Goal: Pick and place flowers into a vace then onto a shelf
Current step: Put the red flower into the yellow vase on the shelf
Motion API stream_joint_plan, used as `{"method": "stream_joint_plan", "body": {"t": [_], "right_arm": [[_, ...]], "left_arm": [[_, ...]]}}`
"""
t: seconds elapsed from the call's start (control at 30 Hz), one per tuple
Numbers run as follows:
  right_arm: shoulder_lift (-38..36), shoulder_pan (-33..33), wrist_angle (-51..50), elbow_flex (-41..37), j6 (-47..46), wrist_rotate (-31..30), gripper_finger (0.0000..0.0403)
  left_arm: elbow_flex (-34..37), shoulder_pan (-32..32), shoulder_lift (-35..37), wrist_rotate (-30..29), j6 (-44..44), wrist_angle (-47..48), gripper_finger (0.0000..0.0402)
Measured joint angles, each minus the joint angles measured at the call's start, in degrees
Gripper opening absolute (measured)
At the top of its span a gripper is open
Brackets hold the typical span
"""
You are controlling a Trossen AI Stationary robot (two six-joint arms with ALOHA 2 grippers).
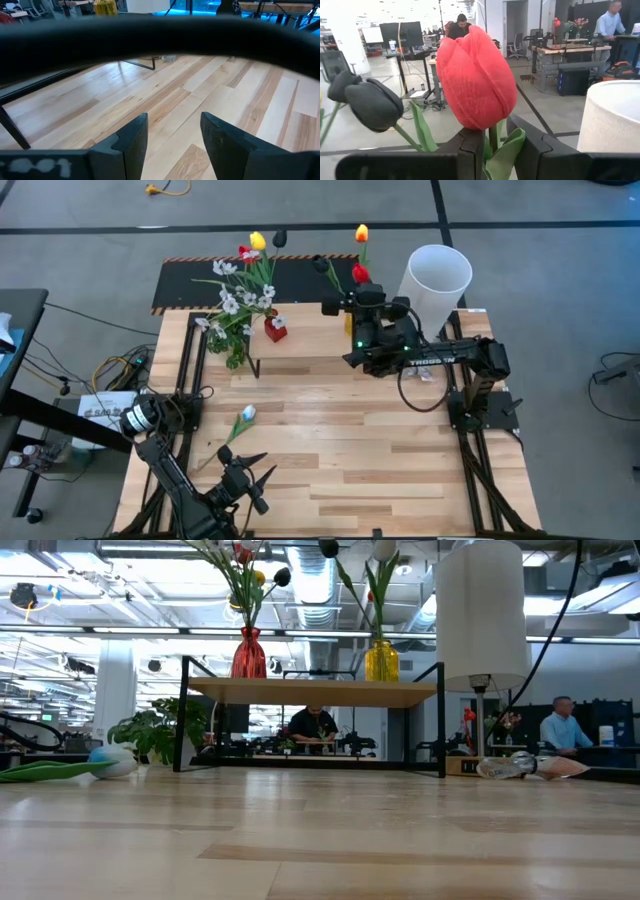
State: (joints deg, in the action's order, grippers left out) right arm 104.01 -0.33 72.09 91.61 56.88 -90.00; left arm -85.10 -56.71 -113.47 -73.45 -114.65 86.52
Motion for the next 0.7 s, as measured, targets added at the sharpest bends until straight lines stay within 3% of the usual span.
{"method": "stream_joint_plan", "body": {"t": [0.37, 0.7], "right_arm": [[0.0, 0.8, 0.9, 0.0, -0.9, 0.0, 0.0079], [0.0, 2.0, 2.4, 0.0, -1.4, 0.0, 0.0178]], "left_arm": [[0.0, 0.0, 0.0, 0.0, -0.5, 0.0, 0.0173], [0.0, 0.0, 0.0, 0.1, -0.6, 0.0, 0.0173]]}}
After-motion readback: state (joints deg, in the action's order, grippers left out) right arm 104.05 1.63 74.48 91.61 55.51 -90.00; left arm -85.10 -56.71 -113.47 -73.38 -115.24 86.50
